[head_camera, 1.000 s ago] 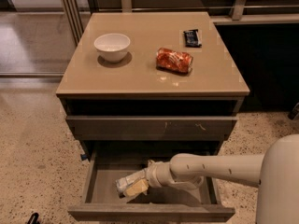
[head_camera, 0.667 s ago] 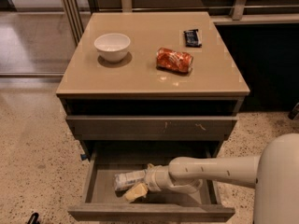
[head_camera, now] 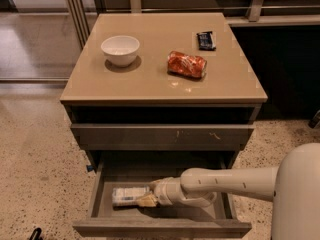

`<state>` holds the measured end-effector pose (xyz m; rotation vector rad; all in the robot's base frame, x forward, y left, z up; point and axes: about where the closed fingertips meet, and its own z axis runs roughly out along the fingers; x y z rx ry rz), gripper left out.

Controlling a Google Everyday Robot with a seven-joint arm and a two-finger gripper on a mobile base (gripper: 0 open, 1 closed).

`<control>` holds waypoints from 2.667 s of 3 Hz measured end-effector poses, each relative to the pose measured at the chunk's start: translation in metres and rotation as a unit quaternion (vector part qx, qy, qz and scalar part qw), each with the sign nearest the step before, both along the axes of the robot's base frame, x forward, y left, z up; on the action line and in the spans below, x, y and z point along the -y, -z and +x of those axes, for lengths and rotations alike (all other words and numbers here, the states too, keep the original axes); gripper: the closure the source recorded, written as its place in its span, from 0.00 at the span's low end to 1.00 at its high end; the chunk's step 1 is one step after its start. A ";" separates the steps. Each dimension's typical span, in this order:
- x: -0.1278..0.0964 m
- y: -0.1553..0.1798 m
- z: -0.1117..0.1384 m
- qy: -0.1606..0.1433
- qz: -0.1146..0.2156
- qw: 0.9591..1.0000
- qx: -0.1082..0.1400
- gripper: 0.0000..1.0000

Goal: Pick blue plastic bottle from middle drawer and place on counter

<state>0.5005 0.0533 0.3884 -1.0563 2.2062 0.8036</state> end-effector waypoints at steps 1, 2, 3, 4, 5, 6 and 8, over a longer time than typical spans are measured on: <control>0.000 0.000 0.000 0.000 0.000 1.000 0.000 0.66; 0.000 0.000 0.000 0.000 0.000 1.000 0.000 0.89; 0.000 0.000 0.000 0.000 0.000 1.000 0.000 1.00; 0.000 0.000 0.000 0.000 0.000 1.000 0.000 1.00; -0.001 -0.028 -0.007 0.009 0.006 0.999 0.033 1.00; 0.013 -0.089 -0.029 0.045 0.001 0.993 0.107 1.00; 0.029 -0.216 -0.054 0.103 -0.038 0.968 0.227 1.00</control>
Offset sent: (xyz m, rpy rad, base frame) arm 0.0000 0.0000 0.0000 0.0000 0.0000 0.0000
